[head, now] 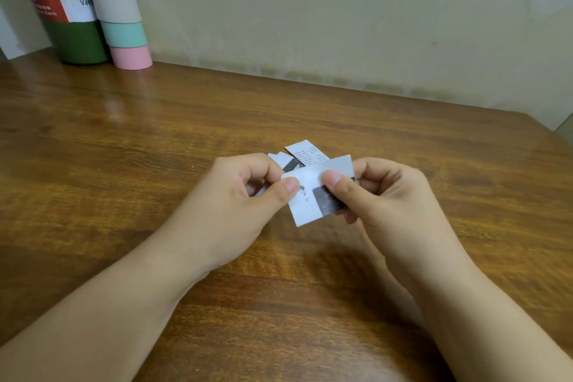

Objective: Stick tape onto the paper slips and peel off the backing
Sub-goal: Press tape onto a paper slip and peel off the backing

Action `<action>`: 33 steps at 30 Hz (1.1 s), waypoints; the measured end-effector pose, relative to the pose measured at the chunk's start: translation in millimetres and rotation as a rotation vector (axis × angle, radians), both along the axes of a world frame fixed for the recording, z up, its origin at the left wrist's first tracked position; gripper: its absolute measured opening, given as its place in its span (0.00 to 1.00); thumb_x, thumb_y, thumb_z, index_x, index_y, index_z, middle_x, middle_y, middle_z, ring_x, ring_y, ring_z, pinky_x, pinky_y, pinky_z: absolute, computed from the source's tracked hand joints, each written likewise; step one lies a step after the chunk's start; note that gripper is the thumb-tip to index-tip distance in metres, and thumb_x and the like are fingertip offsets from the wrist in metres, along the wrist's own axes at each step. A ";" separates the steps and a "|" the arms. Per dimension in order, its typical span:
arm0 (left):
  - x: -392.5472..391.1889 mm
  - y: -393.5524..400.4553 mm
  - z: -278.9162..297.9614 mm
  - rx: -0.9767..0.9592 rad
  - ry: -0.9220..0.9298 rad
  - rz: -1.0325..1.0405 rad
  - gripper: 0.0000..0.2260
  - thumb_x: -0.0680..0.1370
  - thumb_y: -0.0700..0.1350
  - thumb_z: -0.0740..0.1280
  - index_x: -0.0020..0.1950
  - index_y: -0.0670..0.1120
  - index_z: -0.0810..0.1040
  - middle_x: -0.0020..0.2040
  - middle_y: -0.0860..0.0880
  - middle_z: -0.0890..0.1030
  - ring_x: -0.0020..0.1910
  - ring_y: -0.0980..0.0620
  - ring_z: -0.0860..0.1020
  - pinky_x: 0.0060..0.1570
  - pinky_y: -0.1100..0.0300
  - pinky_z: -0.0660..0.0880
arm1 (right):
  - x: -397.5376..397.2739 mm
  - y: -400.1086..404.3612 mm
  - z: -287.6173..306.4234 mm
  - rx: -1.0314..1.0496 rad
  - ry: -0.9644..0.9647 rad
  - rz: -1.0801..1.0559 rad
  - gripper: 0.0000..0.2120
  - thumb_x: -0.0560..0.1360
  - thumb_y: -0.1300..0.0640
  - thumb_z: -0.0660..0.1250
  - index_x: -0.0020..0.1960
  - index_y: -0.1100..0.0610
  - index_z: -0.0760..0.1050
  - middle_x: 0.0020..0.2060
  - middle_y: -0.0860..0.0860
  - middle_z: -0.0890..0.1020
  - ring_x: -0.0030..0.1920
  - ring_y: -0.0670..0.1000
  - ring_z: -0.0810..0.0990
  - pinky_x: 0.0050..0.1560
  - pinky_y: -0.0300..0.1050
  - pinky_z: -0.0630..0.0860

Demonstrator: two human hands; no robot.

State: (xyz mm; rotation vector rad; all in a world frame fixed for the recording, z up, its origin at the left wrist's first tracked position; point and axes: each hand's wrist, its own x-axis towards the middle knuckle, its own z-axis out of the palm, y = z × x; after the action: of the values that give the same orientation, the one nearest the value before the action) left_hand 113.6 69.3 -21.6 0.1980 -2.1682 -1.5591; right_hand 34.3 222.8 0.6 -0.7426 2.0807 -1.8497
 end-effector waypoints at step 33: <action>-1.3 0.5 -8.6 -0.621 -0.290 0.095 0.10 0.75 0.50 0.65 0.35 0.52 0.71 0.39 0.55 0.73 0.38 0.59 0.73 0.41 0.57 0.71 | -17.7 1.4 -23.0 0.704 0.425 -0.074 0.09 0.76 0.52 0.66 0.37 0.51 0.73 0.31 0.44 0.76 0.31 0.41 0.72 0.29 0.31 0.65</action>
State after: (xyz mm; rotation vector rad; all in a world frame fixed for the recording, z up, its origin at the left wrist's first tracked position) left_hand 112.3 69.8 -30.2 0.3293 -2.7055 -0.7812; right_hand 16.6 224.2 -22.5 -0.9073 2.7949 -0.8905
